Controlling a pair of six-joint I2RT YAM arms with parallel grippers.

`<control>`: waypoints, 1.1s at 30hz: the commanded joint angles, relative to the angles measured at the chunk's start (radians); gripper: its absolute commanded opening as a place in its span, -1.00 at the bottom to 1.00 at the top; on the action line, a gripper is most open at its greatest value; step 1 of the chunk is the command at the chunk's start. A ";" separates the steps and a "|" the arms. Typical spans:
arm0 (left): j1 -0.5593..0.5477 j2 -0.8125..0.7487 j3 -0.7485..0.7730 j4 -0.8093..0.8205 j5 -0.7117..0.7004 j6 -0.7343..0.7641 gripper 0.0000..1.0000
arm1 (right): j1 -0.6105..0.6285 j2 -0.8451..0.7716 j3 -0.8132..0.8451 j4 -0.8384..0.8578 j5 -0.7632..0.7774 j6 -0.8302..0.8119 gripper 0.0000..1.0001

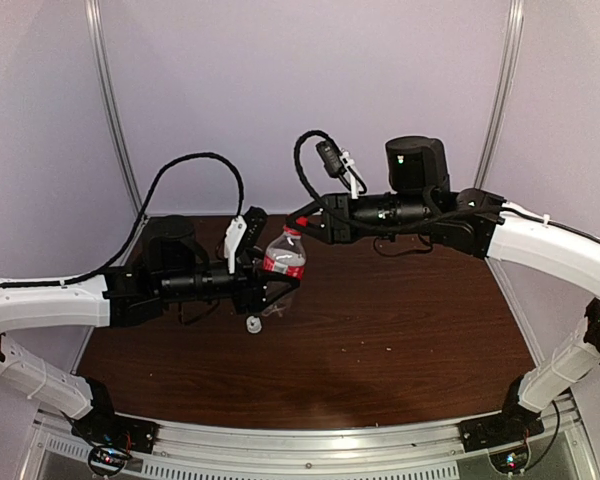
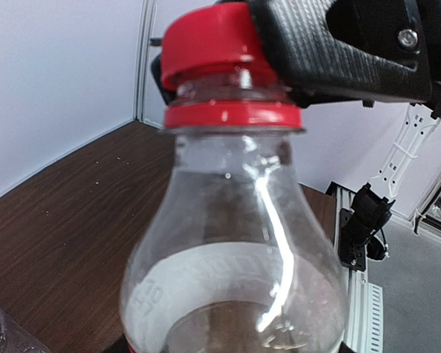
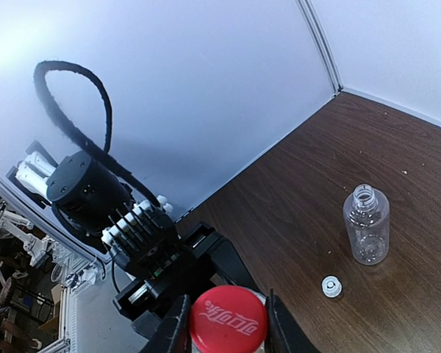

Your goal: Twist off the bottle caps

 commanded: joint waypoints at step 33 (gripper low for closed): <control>-0.004 -0.011 -0.026 0.345 0.693 -0.099 -0.12 | -0.095 0.047 0.143 -0.149 -0.750 -0.650 -0.61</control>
